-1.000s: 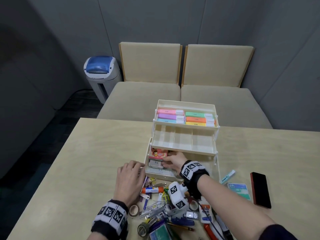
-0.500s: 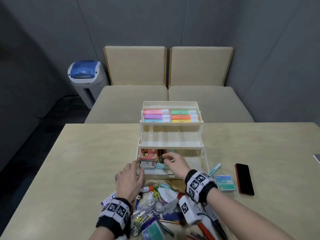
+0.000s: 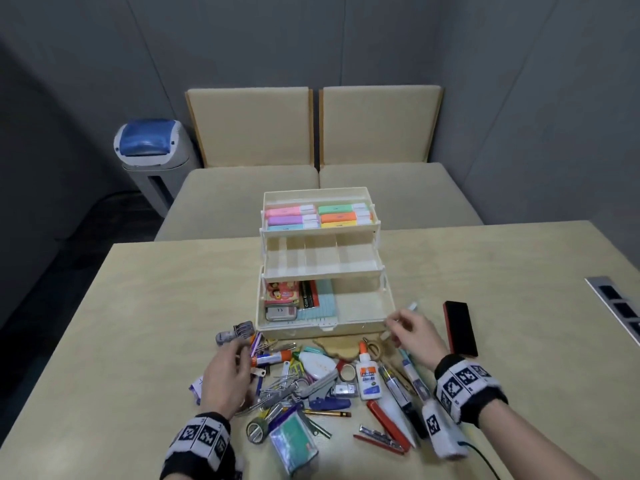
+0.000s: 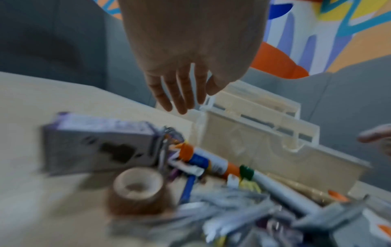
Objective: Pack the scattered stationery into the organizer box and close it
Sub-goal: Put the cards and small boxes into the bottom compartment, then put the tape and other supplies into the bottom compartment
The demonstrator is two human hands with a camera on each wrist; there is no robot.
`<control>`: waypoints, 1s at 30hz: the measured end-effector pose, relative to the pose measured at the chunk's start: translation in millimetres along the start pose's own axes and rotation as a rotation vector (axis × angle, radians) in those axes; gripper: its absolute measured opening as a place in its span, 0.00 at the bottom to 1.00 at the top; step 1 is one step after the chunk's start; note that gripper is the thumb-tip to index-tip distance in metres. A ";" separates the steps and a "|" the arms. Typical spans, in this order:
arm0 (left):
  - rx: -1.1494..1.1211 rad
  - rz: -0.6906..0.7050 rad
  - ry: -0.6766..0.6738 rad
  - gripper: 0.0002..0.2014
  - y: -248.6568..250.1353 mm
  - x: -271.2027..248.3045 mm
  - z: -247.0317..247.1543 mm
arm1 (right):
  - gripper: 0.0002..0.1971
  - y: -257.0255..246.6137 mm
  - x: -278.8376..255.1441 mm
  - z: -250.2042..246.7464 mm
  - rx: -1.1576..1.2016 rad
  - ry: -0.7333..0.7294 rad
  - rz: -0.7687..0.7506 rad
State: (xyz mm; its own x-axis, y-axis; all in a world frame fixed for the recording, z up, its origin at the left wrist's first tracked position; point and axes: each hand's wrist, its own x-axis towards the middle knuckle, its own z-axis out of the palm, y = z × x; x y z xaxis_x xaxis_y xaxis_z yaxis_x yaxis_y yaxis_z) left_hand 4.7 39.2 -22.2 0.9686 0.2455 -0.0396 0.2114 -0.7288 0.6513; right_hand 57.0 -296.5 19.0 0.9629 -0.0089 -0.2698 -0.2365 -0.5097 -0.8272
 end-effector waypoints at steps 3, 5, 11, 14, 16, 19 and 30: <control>0.009 -0.064 -0.069 0.06 -5.9 -16.7 1.4 | 0.04 22.5 -17.2 17.8 -0.249 -0.157 -0.012; 0.025 -0.066 -0.076 0.06 -6.3 -23.4 3.5 | 0.01 29.8 -31.6 33.7 -0.429 -0.226 -0.062; -0.025 -0.072 -0.055 0.06 -11.9 -29.6 6.0 | 0.22 33.3 -49.1 68.9 -0.717 -0.193 -0.135; -0.009 -0.052 -0.004 0.07 -19.8 -30.3 0.1 | 0.20 25.8 -43.2 70.0 -0.699 -0.126 -0.187; 0.019 -0.062 0.028 0.06 -28.0 -30.2 -5.9 | 0.19 23.3 -39.5 70.0 -0.693 -0.073 -0.214; 0.067 -0.080 0.040 0.06 -33.4 -30.6 -13.9 | 0.18 12.8 -33.7 79.8 -0.740 -0.061 -0.299; 0.437 0.433 -0.289 0.19 39.1 -25.0 22.4 | 0.26 -6.3 -2.7 107.4 -1.154 -0.204 -0.313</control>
State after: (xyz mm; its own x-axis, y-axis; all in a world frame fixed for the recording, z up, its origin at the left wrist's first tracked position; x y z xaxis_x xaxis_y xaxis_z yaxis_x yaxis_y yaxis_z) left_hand -8.4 -9.7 -12.7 0.9611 -0.2628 -0.0850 -0.2285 -0.9293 0.2901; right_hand 41.9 -200.9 -27.9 0.8948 0.3345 -0.2958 0.3578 -0.9334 0.0269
